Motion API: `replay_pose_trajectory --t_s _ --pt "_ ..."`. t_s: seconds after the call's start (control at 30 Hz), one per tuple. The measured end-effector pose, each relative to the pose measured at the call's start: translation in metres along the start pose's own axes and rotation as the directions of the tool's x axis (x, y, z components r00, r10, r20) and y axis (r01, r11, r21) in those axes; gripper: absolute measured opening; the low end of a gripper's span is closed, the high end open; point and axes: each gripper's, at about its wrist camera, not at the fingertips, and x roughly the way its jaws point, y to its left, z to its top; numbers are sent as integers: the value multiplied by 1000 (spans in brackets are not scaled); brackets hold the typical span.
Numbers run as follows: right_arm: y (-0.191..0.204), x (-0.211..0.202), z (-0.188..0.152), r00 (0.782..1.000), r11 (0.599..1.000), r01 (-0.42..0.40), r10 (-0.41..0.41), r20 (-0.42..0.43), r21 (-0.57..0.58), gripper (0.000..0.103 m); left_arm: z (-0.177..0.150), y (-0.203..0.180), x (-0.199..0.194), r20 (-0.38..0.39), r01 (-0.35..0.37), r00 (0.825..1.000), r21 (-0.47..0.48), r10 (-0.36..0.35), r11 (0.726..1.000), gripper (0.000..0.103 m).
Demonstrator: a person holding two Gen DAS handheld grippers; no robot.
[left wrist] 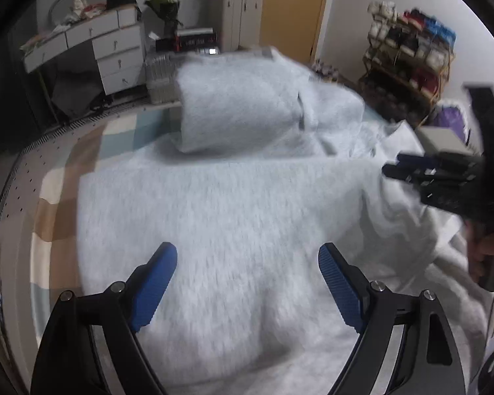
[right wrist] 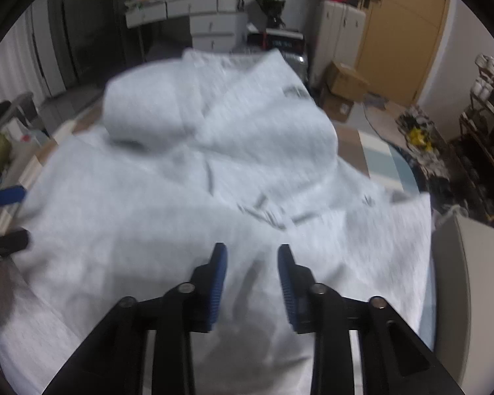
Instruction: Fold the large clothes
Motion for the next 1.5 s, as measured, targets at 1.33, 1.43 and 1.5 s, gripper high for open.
replay_pose_trajectory --t_s 1.33,1.43,1.5 --pt "-9 12 -75 967 981 -67 18 254 184 53 -37 12 22 117 47 992 -77 -38 996 90" --pt "-11 15 -93 939 972 -147 79 336 184 76 -37 9 23 112 28 993 -70 -20 997 90" --pt "-19 39 -95 939 942 -225 142 312 249 76 -36 4 25 95 15 995 -47 -10 999 95"
